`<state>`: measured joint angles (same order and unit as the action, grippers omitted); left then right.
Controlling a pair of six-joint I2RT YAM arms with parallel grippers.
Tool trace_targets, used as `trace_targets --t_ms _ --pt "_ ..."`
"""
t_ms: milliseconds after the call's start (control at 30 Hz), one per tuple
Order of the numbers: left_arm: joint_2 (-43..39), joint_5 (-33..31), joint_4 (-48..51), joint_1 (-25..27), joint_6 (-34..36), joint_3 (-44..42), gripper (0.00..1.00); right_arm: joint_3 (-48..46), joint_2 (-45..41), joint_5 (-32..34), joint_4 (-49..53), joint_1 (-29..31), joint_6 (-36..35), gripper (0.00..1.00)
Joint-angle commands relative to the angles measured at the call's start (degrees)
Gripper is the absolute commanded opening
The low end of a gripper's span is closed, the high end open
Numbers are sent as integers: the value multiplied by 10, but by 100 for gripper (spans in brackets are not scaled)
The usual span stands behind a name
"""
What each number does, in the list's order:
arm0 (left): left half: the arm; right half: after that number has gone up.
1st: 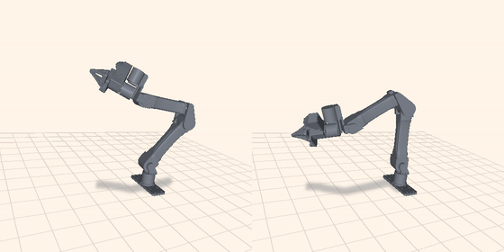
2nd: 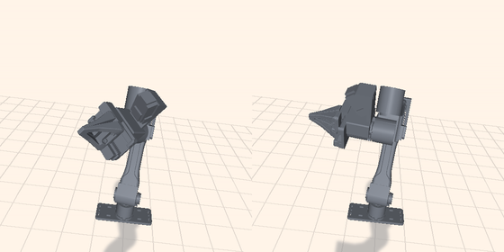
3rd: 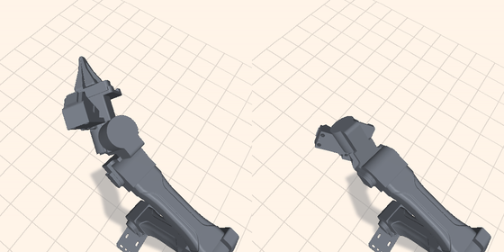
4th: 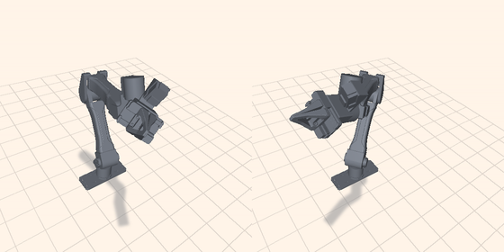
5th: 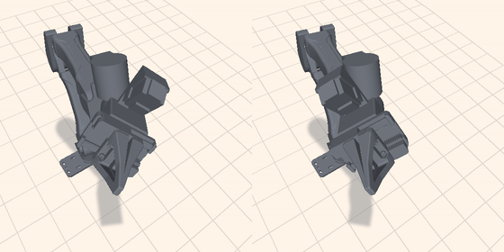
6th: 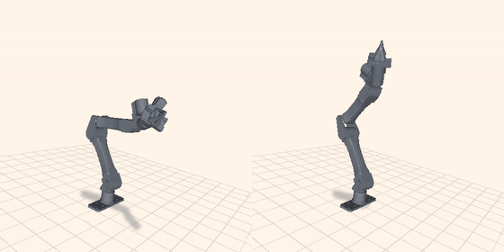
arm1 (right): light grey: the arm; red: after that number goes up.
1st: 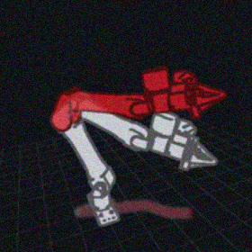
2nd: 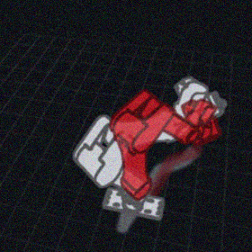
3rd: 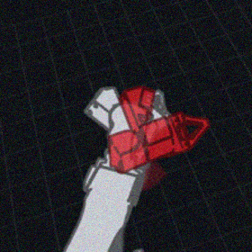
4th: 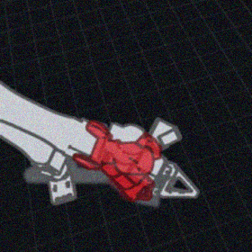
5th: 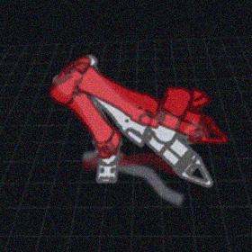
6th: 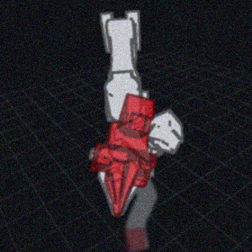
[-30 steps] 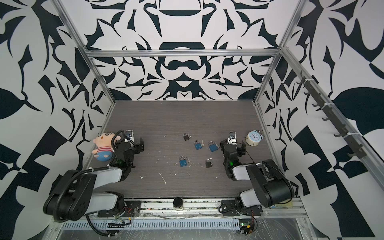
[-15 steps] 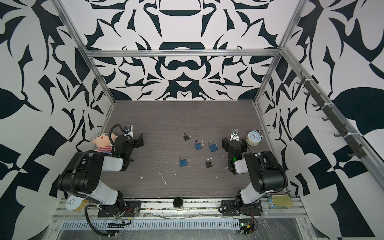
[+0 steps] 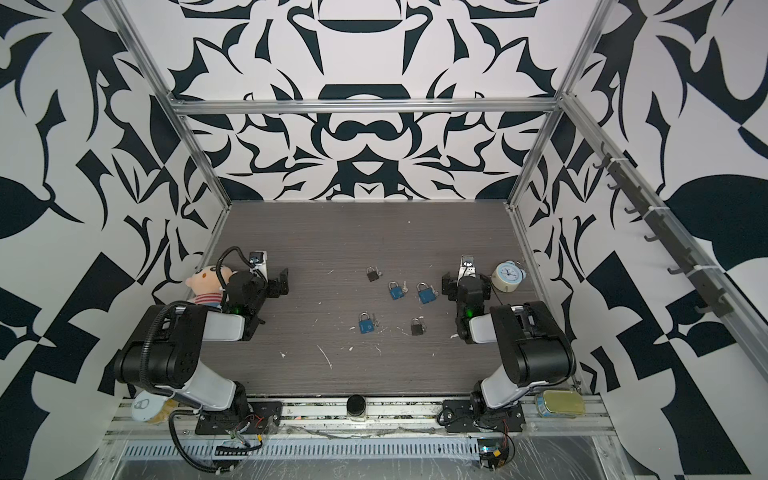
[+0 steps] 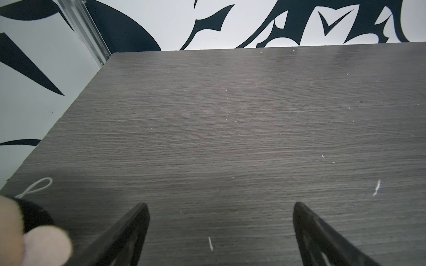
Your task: Lock with the key
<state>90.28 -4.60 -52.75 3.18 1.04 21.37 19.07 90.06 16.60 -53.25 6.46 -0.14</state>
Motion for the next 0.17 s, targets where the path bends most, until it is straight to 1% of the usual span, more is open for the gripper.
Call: trace_targets --t_ms 0,133 --pt "-5 9 -4 -1 -5 -2 100 11 -5 -8 -1 -2 8 99" --pt "-5 8 -4 -1 -5 -1 100 8 -6 -7 -4 -2 4 99"
